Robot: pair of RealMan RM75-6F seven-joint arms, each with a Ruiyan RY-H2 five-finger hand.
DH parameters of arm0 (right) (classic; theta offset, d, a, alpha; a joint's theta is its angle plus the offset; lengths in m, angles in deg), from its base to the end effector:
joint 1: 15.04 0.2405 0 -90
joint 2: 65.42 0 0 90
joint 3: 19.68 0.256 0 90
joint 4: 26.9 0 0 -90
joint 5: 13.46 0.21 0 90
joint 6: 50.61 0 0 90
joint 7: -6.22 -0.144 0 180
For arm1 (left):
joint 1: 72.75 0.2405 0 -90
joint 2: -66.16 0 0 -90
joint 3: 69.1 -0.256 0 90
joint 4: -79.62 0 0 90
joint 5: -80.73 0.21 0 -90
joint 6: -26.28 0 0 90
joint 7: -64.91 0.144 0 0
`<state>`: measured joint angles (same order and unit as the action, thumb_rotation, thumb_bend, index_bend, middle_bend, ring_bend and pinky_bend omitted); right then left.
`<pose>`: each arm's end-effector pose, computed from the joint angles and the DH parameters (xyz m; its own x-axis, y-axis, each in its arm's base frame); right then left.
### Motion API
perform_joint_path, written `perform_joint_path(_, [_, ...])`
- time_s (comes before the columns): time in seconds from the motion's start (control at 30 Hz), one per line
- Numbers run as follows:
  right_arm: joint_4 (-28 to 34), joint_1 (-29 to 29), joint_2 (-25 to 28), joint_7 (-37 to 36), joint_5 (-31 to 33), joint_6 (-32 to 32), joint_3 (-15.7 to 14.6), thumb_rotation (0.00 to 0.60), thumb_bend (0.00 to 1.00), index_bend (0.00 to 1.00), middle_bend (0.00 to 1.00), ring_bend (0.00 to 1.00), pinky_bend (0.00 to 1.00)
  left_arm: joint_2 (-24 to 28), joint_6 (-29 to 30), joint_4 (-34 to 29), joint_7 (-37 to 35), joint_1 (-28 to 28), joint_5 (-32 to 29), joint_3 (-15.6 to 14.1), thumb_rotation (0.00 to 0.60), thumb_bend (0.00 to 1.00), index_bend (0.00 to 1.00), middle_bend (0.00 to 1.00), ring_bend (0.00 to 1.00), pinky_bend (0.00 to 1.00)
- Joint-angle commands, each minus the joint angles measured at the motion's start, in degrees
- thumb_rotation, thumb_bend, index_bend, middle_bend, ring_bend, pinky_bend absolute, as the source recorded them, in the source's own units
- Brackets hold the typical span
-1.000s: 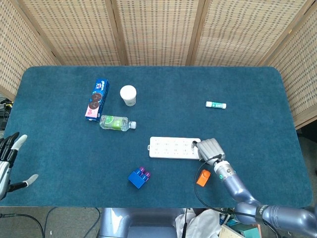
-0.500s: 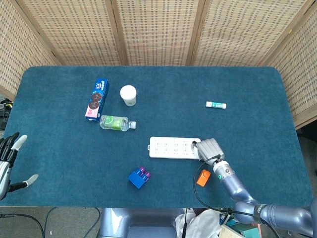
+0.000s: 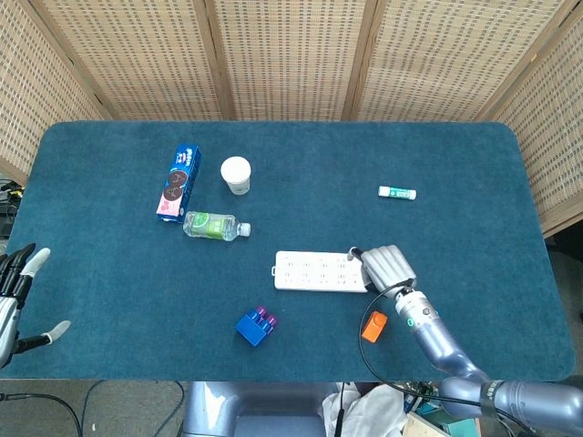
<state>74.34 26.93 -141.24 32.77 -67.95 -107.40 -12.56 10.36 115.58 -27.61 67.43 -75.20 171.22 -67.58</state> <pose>-0.1552 -0.3200 0.0323 0.4760 -0.3257 0.8169 -0.8684 -0.3207 0.3782 -0.2635 0.1607 0.1847 0.3328 -0.0281 0.9426 0.9409 -0.0561 -0.3339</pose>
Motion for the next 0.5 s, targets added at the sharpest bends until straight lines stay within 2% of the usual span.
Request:
perform_joint_path(0.03, [5.3,-2.8,5.3,-5.3,-5.9,-4.3,2.0,0.6,0.93,0.31,1.0,1.0,1.0,0.1,0.0,0.0,-0.2,0.0,0.1,-0.1,0.6,0.0,0.0,0.0,0.0,0.0])
perform_joint_path(0.1, [7.1,-5.6,7.6,-9.8,-10.9,-8.4,2.4,0.6,0.9,0.31,1.0,1.0,1.0,0.2,0.2,0.1,-0.4,0.1,0.2,-0.1,0.6,0.0,0.0,0.0,0.0,0.0])
perform_joint_path(0.13, [7.3,-7.2,8.2,-12.3,-13.7,-11.0,2.5,0.6,0.8,0.31,0.99,0.99,1.0,0.2,0.2,0.2,-0.5,0.2,0.3,-0.2,0.6,0.0,0.0,0.0,0.0,0.0])
perform_joint_path(0.17, [7.3,-9.3,8.8,-15.1,-16.6,-14.4,2.3,0.6,0.59,0.31,0.94,0.94,0.93,0.3,0.2,0.3,-0.6,0.2,0.3,-0.3,0.6,0.0,0.0,0.0,0.0,0.0])
perform_joint_path(0.2, [7.1,-11.5,9.5,-17.6,-19.2,-17.1,1.4,0.6,0.43,0.31,0.88,0.86,0.84,0.3,0.2,0.5,-0.6,0.3,0.4,-0.4,0.6,0.0,0.0,0.0,0.0,0.0])
perform_joint_path(0.23, [6.7,-14.0,10.4,-20.2,-21.7,-19.9,0.0,0.6,0.19,0.31,0.74,0.7,0.65,0.3,0.1,0.8,-0.7,0.4,0.4,-0.6,0.6,0.0,0.0,0.0,0.0,0.0])
perform_joint_path(0.27, [6.1,-15.8,10.8,-21.6,-23.4,-21.9,-1.0,0.6,0.05,0.29,0.56,0.49,0.43,0.2,0.2,1.0,-0.8,0.6,0.5,-0.8,0.6,0.0,0.0,0.0,0.0,0.0])
perform_joint_path(0.3, [5.3,-17.4,11.1,-22.5,-24.8,-23.6,-2.1,0.6,0.01,0.26,0.43,0.36,0.31,0.2,0.3,1.2,-1.0,0.7,0.6,-1.0,0.6,0.0,0.0,0.0,0.0,0.0])
perform_joint_path(0.33, [4.3,-19.4,11.4,-22.9,-26.3,-25.3,-3.6,0.6,0.0,0.18,0.25,0.18,0.17,0.2,0.5,1.4,-1.2,0.9,0.8,-1.2,0.6,0.0,0.0,0.0,0.0,0.0])
perform_joint_path(0.37, [3.5,-20.8,11.6,-22.5,-27.2,-26.5,-4.7,0.6,0.0,0.09,0.11,0.07,0.07,0.2,0.7,1.7,-1.3,1.1,0.9,-1.2,0.6,0.0,0.0,0.0,0.0,0.0])
perform_joint_path(0.43, [2.0,-23.3,11.5,-21.1,-28.9,-28.9,-6.5,0.6,0.0,0.01,0.0,0.0,0.0,0.1,1.1,2.1,-1.4,1.4,1.0,-1.4,0.6,0.0,0.0,0.0,0.0,0.0])
perform_joint_path(0.5, [-0.5,-26.4,10.2,-19.1,-31.0,-32.9,-8.0,0.6,0.0,0.0,0.0,0.0,0.0,0.0,1.3,2.6,-1.7,1.7,1.1,-1.6,0.6,0.0,0.0,0.0,0.0,0.0])
